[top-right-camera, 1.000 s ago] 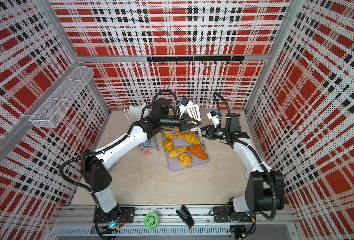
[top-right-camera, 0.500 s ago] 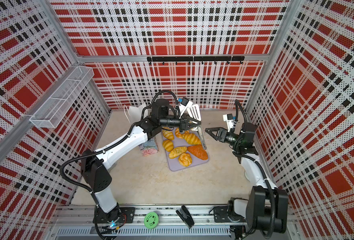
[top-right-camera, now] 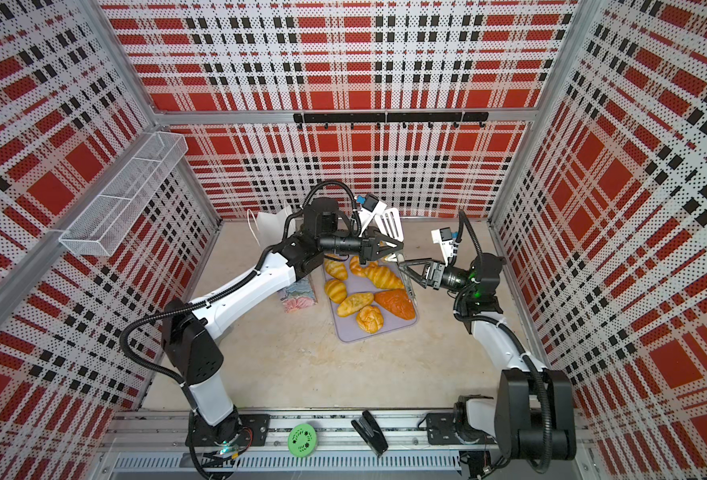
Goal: Place the fake bread into the paper bag
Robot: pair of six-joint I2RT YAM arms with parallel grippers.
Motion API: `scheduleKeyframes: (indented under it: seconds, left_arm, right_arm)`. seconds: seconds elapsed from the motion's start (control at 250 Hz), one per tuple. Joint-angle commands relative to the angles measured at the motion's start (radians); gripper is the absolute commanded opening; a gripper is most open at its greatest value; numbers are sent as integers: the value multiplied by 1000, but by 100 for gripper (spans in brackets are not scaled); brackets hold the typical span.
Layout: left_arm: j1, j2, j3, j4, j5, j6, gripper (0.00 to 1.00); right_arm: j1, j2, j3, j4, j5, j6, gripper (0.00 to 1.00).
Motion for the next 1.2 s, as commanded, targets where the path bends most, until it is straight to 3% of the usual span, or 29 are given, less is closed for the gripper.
scheduleKeyframes:
  seconds: [0.0,0.4,1.197]
  left_arm:
    - [-14,-16,-1,54,11,12,13]
    - [-37,-19,-1,68,-5,17,12]
    - [-42,-17,-20,120,2,-1,12]
  right_arm:
    - [21,14,18,39,13,-13,100]
    - [68,40,56,-10,41,-50,96]
    - [78,44,72,25,51,5,88]
